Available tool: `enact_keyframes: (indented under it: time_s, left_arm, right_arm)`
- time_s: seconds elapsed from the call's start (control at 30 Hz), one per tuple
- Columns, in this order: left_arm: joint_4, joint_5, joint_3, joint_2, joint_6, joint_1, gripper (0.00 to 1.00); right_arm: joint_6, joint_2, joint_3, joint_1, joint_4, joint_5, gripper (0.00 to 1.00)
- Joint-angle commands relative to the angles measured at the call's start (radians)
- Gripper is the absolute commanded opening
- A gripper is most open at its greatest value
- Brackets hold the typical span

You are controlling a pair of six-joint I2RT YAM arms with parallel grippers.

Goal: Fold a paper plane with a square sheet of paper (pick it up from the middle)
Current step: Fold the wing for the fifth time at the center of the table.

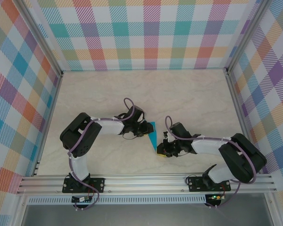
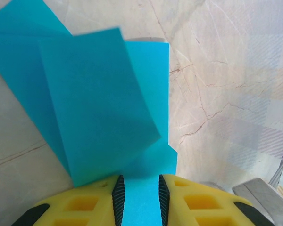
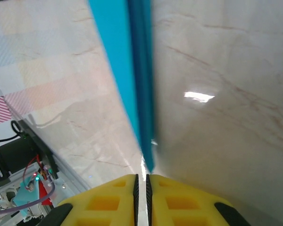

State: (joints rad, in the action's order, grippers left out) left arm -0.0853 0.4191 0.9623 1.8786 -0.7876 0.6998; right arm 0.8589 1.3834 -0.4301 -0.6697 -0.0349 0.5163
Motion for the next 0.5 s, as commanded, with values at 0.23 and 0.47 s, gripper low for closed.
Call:
enact_keyframes:
  time_s: [0.23,0.47]
  left_arm:
    - [0.039,-0.019,-0.011,0.077,0.021,0.021,0.29]
    - [0.04,-0.02,-0.014,0.069,0.021,0.024,0.29]
  right_arm:
    - [0.045,-0.007,-0.16,0.009,-0.005,-0.156,0.19]
    - [0.13,0.19,-0.178,0.044,-0.237,-0.056,0.14]
